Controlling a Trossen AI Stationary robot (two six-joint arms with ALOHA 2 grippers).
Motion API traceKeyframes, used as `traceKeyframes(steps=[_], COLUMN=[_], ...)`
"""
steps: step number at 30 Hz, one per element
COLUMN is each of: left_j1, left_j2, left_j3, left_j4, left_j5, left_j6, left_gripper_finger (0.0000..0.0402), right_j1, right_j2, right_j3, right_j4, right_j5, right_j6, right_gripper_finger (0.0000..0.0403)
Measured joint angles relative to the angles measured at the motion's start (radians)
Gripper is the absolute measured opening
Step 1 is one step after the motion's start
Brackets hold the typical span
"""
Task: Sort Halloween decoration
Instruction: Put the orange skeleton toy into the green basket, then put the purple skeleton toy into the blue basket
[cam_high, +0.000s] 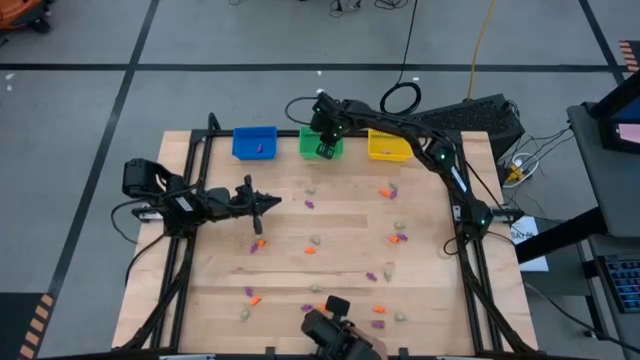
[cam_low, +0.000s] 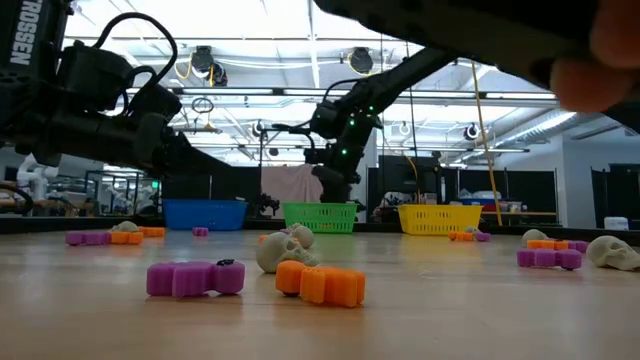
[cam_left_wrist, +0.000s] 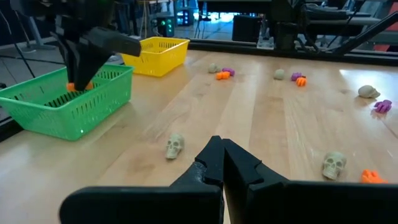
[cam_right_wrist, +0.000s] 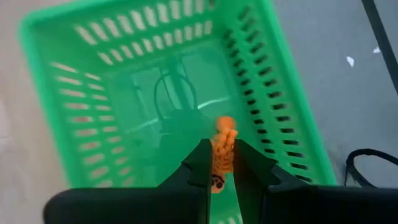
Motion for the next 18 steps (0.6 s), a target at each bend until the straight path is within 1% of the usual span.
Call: traceKeyframes(steps=[3,6,12,14,16,18], left_j1=[0.000,0.000,0.000,0.000,0.000,0.000], left_j2=[0.000,0.000,0.000,0.000,0.000,0.000], left_j3=[0.000,0.000,0.000,0.000,0.000,0.000], left_j4=[0.000,0.000,-0.006,-0.006,-0.005,-0.004], left_j5=[0.000,0.000,0.000,0.000,0.000,0.000], left_j6=[-0.014,-0.025,-0.025,-0.026,-0.034,-0.044], left_gripper_finger=[0.0000,0.0000,0.0000,0.0000,0.0000,0.0000], right_j1=[-0.002,-0.001,-0.001,-0.001,0.000,0.005], right_j2=[0.001,0.001,0.000,-0.002,-0.011,-0.028], right_j3=[0.000,0.000,0.000,0.000,0.000,0.000], right_j4=[-0.001,0.001,0.005,-0.001,-0.019,-0.033], right_j5=[0.000,0.000,0.002,0.005,0.016,0.052], right_j6=[-0.007,-0.023,-0.001,0.004,0.011,0.012], right_gripper_finger=[0.0033,0.0049,0.0118,0.0136,0.0142,0.0136])
